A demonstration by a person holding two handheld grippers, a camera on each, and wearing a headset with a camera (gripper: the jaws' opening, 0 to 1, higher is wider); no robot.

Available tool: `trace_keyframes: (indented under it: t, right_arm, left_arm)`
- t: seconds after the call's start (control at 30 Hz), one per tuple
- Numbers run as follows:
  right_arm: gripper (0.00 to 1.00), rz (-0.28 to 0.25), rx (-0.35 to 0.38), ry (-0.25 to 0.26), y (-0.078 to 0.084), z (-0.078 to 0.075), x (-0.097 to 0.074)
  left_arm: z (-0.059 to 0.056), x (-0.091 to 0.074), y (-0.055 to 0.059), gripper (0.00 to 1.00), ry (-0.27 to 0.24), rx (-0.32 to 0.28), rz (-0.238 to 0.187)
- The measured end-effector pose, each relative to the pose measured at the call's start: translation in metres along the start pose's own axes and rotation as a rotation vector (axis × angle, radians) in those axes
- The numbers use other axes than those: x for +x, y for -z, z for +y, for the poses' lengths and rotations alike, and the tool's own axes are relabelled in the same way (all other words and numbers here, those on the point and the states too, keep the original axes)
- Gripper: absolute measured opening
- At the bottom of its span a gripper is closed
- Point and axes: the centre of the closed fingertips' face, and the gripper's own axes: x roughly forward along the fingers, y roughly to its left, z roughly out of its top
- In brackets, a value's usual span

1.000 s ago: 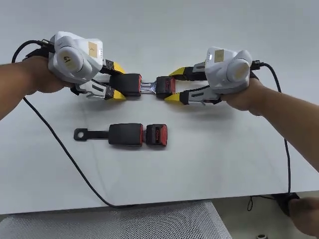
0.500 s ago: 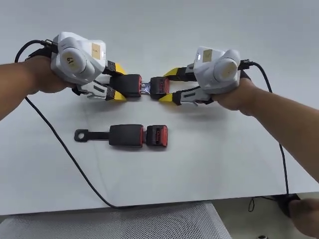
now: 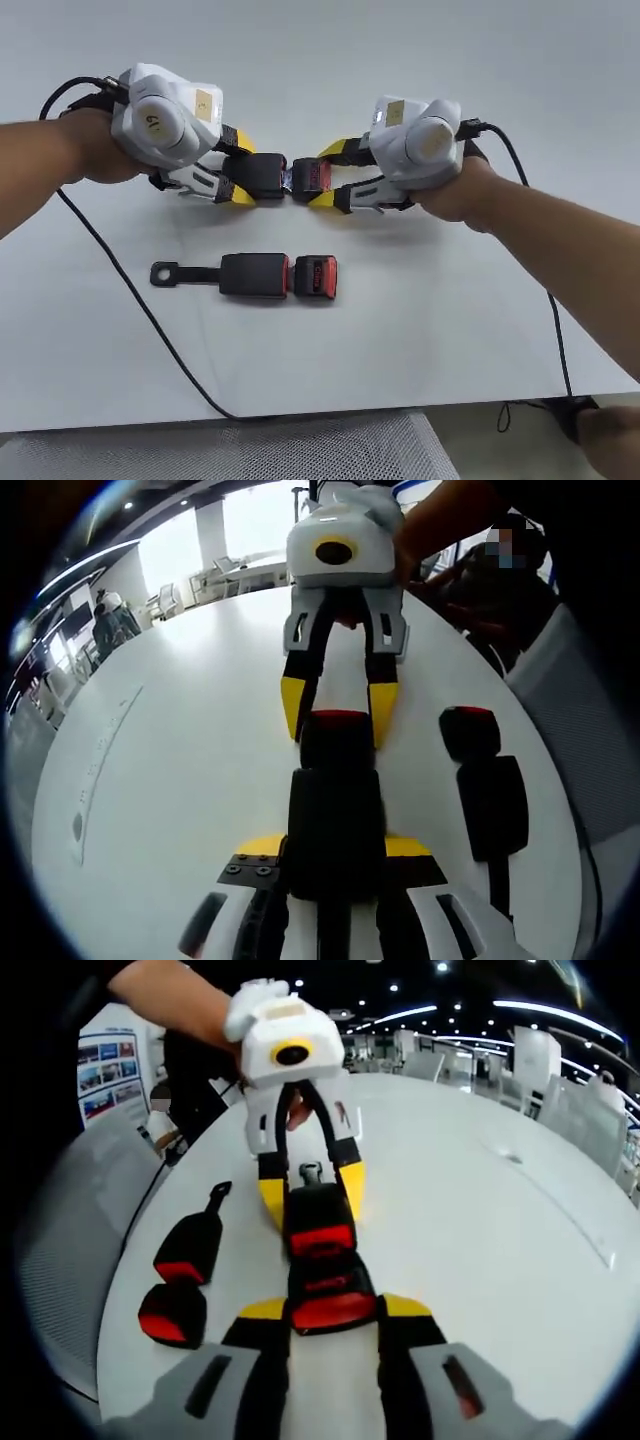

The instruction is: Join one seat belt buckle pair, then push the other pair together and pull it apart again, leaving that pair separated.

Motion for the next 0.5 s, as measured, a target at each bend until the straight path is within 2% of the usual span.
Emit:
trace_keyframes:
  t: [0.5]
  right_arm:
    - [0.33,0.053,-0.004,0.028,-0.0002,-0.002,0.0015]
  left_arm:
    - [-0.0007,-0.0002,-0.0003,0.34,0.0,0.002,0.012]
